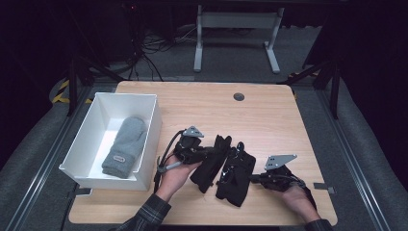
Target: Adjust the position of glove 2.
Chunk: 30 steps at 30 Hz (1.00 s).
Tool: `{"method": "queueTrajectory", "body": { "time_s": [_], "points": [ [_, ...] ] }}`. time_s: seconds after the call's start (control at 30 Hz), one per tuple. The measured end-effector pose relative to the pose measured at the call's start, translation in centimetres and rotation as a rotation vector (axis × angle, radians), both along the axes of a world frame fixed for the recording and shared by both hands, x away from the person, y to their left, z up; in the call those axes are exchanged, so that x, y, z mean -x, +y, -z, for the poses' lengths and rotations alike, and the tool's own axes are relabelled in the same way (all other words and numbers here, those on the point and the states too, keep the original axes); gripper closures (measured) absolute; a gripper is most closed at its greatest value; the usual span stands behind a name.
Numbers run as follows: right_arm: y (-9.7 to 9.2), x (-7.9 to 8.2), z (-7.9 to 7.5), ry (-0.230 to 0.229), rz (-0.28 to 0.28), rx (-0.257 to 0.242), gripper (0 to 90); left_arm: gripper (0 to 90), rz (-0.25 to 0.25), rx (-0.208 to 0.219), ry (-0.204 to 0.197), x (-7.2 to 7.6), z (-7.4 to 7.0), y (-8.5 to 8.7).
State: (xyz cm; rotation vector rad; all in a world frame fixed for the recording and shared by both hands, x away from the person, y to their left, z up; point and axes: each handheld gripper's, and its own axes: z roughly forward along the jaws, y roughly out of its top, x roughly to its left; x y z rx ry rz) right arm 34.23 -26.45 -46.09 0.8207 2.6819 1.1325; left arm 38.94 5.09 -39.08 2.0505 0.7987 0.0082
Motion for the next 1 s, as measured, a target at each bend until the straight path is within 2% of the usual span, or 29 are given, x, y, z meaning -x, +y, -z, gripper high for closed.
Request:
{"method": "queueTrajectory", "body": {
  "time_s": [0.6, 1.0],
  "points": [
    [1.1, -0.7, 0.0, -0.014, -0.009, 0.002, 90.0, 88.0, 0.042, 0.023, -0.008, -0.1, -0.8, -2.4],
    [2.5, -1.6, 0.1, -0.033, -0.021, -0.006, 90.0, 87.9, 0.071, 0.02, 0.014, -0.5, 0.1, -4.2]
  ]
}}
